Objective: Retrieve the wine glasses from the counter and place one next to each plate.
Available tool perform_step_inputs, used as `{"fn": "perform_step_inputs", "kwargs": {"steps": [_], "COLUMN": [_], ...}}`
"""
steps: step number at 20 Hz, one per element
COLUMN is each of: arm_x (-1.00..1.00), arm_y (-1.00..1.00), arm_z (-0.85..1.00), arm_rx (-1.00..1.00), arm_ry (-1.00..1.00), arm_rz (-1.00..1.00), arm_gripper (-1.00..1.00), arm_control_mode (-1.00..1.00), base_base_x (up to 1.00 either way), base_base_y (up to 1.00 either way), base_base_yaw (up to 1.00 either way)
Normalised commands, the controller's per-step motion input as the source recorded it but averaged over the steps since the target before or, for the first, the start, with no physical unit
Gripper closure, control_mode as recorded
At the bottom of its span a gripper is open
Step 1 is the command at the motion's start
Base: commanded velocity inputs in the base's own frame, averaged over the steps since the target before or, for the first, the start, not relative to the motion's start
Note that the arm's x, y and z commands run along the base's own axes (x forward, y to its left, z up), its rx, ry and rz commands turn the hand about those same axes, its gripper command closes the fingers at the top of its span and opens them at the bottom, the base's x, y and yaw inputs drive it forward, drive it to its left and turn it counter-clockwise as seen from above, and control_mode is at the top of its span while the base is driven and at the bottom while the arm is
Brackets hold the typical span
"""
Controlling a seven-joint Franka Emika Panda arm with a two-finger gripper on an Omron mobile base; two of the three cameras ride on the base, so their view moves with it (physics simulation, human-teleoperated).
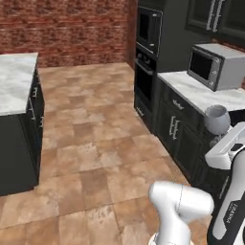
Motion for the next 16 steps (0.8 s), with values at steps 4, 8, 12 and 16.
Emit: {"fn": "perform_step_inputs", "kwargs": {"steps": [4, 8, 12, 16], "arm_x": [0.00, 0.00, 0.00, 0.00], "arm_y": [0.00, 0.00, 0.00, 0.00], "arm_z": [0.00, 0.00, 0.00, 0.00], "arm_rx": [0.00, 0.00, 0.00, 0.00], "arm_ry": [0.00, 0.00, 0.00, 0.00], "arm_rz": [0.00, 0.00, 0.00, 0.00], "arm_gripper": [1.00, 1.00, 1.00, 1.00], "arm_control_mode": [1.00, 1.00, 1.00, 1.00], "base_base_x": [0.17, 0.50, 0.46, 0.28], "base_base_y": [0.56, 1.00, 1.00, 1.00], "base_base_yaw": [0.77, 0.43, 0.43, 0.58]}}
